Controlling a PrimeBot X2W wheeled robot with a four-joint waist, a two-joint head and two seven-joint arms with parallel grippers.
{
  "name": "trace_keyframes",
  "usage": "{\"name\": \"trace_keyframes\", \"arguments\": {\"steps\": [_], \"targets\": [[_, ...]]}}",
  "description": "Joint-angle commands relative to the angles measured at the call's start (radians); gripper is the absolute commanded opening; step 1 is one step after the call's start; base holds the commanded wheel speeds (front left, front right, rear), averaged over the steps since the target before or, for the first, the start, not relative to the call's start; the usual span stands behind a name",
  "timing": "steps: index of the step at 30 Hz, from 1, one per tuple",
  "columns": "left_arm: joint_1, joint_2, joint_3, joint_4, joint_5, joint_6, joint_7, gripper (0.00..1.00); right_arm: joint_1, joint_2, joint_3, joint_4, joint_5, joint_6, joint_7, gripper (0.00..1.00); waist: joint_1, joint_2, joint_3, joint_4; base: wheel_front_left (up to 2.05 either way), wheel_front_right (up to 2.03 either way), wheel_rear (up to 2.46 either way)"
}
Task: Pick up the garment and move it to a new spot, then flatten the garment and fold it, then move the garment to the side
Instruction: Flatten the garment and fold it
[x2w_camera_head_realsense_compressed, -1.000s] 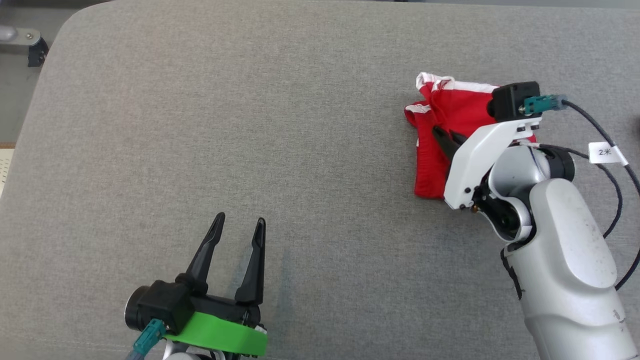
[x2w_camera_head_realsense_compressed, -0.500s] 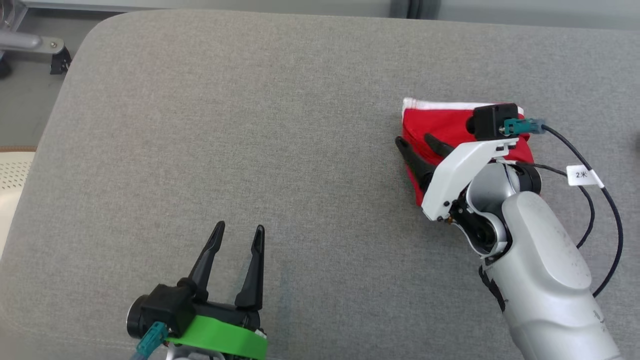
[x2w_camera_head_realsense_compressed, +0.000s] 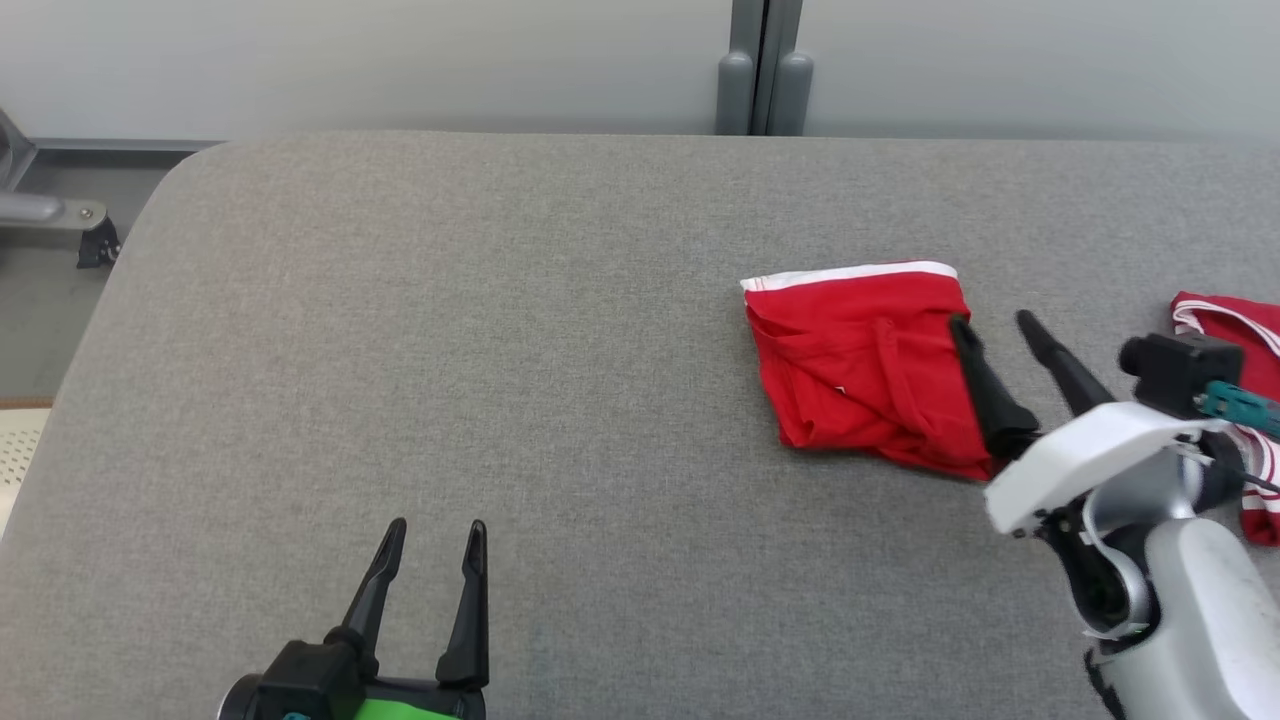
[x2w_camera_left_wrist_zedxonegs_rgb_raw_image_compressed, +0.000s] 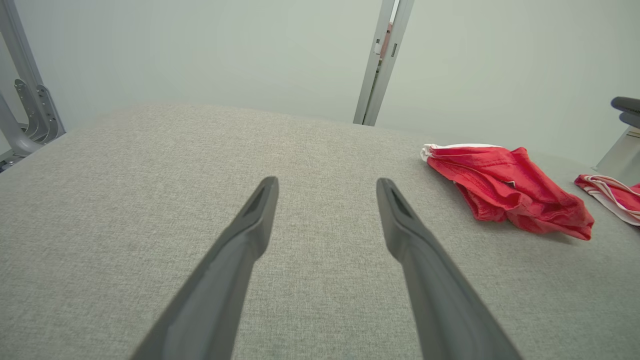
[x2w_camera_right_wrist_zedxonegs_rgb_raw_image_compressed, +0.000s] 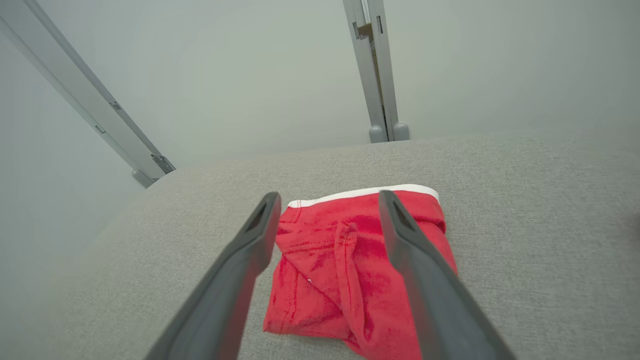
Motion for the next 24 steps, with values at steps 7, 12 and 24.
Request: {"name": "trace_keyframes", "arguments": {"steps": [7, 12, 24], "targets": [[-0.032, 0.001, 0.007, -0.031, 0.006, -0.003, -0.003, 1.0, -0.024, -0.026, -0.113, 0.036, -0.079, 0.0, -0.024, 0.0, 0.0, 0.0, 0.056, 0.003, 0.0, 0.0, 0.0], [-0.083, 0.001, -0.007, -0.034, 0.0, -0.014, -0.003, 1.0, -0.123, -0.023, -0.105, 0.139, -0.116, 0.0, 0.012, 0.0, 0.0, 0.0, 0.145, 0.037, 0.0, 0.0, 0.0], [-0.128, 0.001, 0.0, -0.008, -0.022, -0.006, -0.003, 1.0, -0.222, -0.04, 0.041, 0.407, -0.08, 0.0, -0.046, 0.0, 0.0, 0.0, 0.166, 0.076, 0.0, 0.0, 0.0]]}}
